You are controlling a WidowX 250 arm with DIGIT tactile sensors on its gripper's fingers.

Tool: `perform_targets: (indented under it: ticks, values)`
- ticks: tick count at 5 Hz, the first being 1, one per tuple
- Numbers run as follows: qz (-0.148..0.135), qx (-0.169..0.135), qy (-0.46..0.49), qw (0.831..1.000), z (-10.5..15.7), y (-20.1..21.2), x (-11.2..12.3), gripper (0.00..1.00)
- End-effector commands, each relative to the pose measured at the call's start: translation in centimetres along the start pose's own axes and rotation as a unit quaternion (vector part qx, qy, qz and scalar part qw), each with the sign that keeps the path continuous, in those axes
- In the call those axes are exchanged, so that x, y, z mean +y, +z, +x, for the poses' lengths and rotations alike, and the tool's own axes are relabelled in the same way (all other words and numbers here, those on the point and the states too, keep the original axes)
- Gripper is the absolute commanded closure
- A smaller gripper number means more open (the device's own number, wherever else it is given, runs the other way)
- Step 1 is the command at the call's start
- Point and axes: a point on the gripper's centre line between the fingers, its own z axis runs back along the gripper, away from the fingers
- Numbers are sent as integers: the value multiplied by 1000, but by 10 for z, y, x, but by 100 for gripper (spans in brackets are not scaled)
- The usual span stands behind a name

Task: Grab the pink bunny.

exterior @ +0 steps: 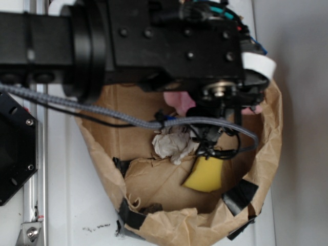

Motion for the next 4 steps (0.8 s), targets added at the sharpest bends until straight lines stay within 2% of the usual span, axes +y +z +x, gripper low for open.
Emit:
perform_targets:
  ticks: [1,3,4]
  values:
    - [-1,-13,-30,999,-4,51,-14,100]
    - [-10,-13,-36,999,-12,58,-22,100]
    - [2,-11,-38,999,-8,56,-17,100]
